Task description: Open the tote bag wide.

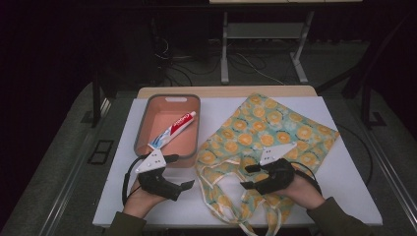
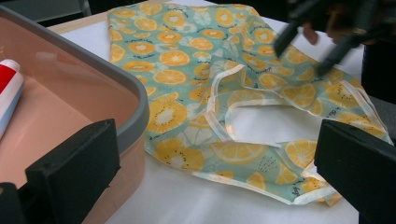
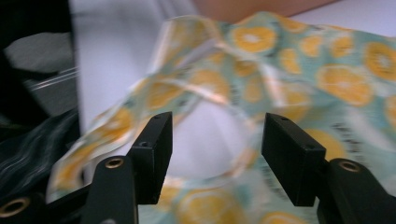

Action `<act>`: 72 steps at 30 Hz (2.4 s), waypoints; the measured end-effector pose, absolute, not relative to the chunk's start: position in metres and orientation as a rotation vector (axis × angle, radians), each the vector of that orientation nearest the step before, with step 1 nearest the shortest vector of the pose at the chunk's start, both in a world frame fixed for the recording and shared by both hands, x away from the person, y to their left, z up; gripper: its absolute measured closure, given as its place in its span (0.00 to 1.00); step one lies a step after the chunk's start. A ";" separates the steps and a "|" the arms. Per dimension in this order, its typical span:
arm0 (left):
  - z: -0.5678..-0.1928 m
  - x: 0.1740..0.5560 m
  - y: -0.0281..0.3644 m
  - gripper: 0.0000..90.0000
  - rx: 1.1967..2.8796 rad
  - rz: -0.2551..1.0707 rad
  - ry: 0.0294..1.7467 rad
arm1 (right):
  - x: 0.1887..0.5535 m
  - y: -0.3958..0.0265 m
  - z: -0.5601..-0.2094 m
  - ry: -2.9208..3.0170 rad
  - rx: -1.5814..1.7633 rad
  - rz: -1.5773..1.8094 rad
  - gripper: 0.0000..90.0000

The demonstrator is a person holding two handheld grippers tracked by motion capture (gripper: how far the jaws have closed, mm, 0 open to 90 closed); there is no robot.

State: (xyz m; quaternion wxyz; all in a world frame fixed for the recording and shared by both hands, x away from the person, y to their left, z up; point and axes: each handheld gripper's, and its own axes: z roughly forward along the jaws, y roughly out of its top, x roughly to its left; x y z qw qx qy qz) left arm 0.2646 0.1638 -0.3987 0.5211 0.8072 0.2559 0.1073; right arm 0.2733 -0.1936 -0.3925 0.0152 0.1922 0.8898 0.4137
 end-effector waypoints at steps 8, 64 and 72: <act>-0.400 0.265 0.162 0.00 1.944 0.251 0.612 | 0.241 -0.185 -0.407 2.878 0.466 1.284 0.40; -0.401 0.265 0.160 0.00 1.951 0.251 0.610 | 0.339 -0.305 -0.441 2.454 1.224 0.863 0.80; -0.401 0.265 0.160 0.00 1.956 0.252 0.609 | 0.325 -0.306 -0.398 2.355 1.154 1.122 0.48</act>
